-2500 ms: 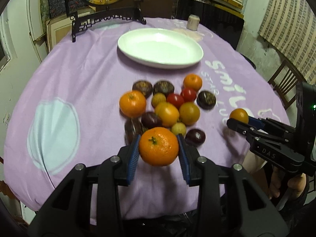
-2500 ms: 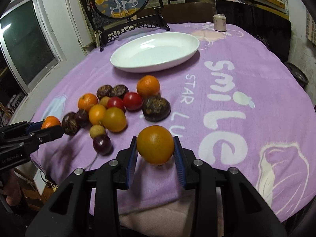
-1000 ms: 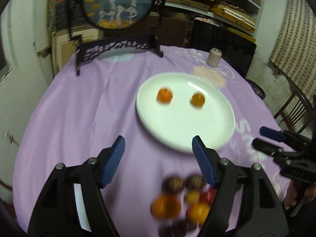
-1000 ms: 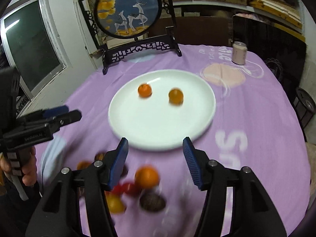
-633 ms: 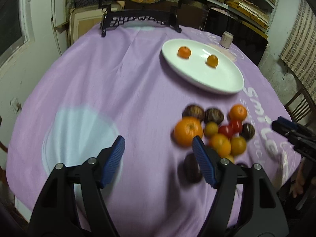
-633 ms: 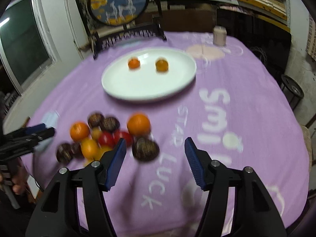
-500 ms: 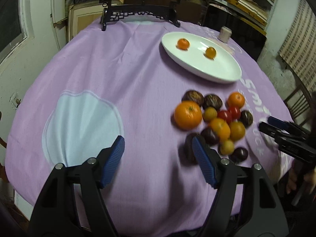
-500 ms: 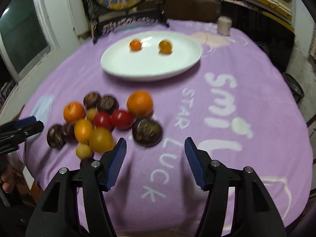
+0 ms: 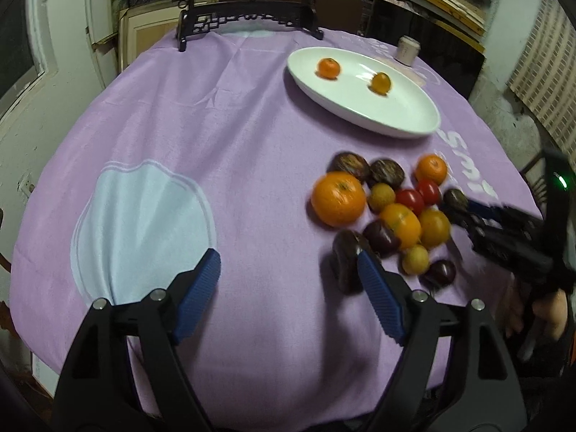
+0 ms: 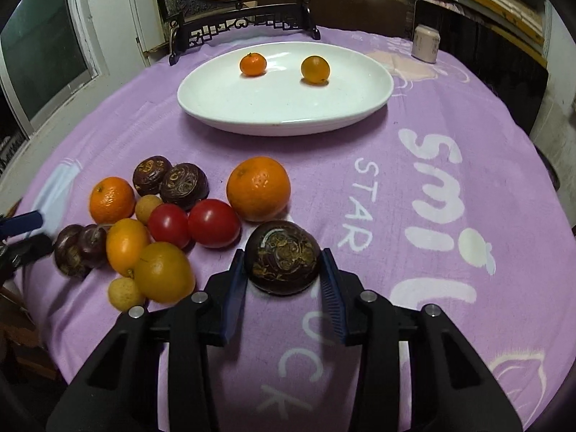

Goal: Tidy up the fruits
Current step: 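Grasp a dark brown fruit with the right tool while the left grasps an orange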

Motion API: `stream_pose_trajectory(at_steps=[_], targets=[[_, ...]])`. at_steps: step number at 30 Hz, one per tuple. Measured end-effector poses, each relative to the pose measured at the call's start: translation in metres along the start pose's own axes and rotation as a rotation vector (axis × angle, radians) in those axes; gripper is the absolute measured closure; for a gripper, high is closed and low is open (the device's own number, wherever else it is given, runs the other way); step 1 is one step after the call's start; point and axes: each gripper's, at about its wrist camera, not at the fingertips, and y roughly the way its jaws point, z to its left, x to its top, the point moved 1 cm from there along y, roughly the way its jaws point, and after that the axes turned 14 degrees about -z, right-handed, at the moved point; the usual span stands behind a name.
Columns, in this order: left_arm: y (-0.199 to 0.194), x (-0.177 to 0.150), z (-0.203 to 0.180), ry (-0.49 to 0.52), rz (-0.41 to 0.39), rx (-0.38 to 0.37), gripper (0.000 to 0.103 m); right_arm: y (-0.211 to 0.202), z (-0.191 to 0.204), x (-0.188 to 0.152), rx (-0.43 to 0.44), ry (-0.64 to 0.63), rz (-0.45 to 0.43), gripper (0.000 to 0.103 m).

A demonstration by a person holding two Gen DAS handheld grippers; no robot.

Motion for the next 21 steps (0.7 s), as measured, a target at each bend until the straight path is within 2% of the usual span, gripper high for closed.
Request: stream_pose_trajectory(at_steps=[3, 7, 10, 14, 16, 19, 21], targets=[[0.015, 0.015, 0.003, -0.047, 0.022, -0.033, 0.023, -0.007, 0.0, -0.001, -0.012, -0.01, -0.009, 0.061], [0.03, 0.032, -0.011, -0.048, 0.033, -0.072, 0.023, -0.009, -0.001, -0.006, -0.003, 0.01, 0.003, 0.061], [0.044, 0.037, -0.026, 0.014, 0.042, -0.023, 0.024, -0.008, -0.003, -0.007, 0.004, 0.019, 0.009, 0.061], [0.077, 0.019, -0.043, 0.078, 0.152, 0.003, 0.036, -0.01, -0.002, -0.007, 0.022, 0.023, 0.007, 0.061], [0.081, 0.019, -0.041, 0.066, 0.111, 0.022, 0.036, -0.011, -0.001, -0.007, 0.03, 0.024, 0.006, 0.061], [0.082, 0.019, -0.046, 0.06, 0.092, -0.006, 0.059, -0.013, 0.0, -0.008, 0.039, 0.019, 0.004, 0.061], [0.081, 0.016, -0.05, 0.078, 0.086, -0.004, 0.059, -0.015, 0.001, -0.007, 0.041, 0.019, 0.001, 0.061]])
